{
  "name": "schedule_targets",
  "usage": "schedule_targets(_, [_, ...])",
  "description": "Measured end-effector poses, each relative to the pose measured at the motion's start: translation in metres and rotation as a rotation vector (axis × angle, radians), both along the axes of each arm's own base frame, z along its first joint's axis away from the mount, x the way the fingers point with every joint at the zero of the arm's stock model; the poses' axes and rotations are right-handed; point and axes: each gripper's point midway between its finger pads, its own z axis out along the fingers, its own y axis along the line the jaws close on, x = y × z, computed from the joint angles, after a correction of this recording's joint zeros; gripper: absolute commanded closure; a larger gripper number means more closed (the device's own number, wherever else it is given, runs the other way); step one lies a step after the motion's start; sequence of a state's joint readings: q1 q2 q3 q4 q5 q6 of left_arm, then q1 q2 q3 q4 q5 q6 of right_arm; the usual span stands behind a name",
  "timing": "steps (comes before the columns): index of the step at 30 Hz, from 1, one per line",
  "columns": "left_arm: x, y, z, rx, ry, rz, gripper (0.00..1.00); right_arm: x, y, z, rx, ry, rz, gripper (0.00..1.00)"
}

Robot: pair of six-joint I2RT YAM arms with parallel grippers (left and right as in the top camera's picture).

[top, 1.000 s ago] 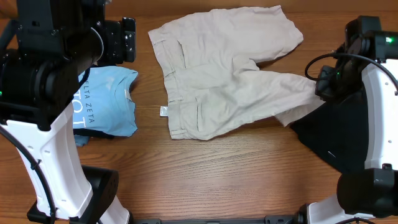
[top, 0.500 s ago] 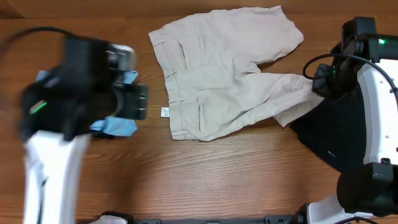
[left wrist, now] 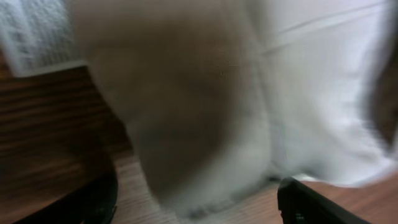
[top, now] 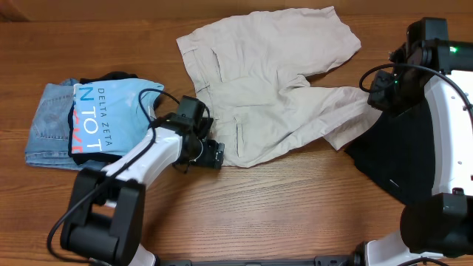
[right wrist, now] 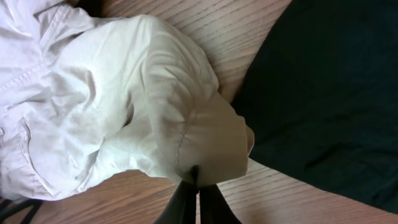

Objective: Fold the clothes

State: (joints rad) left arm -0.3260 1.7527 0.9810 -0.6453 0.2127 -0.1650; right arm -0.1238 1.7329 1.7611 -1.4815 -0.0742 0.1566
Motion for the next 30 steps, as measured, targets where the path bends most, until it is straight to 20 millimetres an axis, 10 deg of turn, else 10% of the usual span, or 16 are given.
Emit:
schedule_targets(4, [0.012, -0.003, -0.003, 0.007, -0.041, -0.013, 0.95, 0.001, 0.0, 0.0, 0.001, -0.002, 0.0, 0.96])
schedule_targets(11, [-0.035, 0.015, 0.004, 0.104, 0.17, -0.014, 0.96, -0.003, -0.006, -0.001, -0.029, 0.015, -0.007, 0.96])
schedule_targets(18, [-0.06, 0.046, 0.115, 0.163, 0.041, 0.022, 0.96, -0.039, -0.025, -0.005, -0.075, 0.156, -0.064, 0.96])
schedule_targets(22, [-0.075, 0.051, 0.142, 0.142, -0.012, 0.04, 0.96, -0.039, -0.023, -0.003, -0.063, 0.153, -0.081, 0.96])
schedule_targets(30, [-0.083, 0.055, 0.195, 0.085, -0.19, 0.058, 0.96, -0.04, -0.015, 0.078, -0.06, -0.228, -0.095, 0.96])
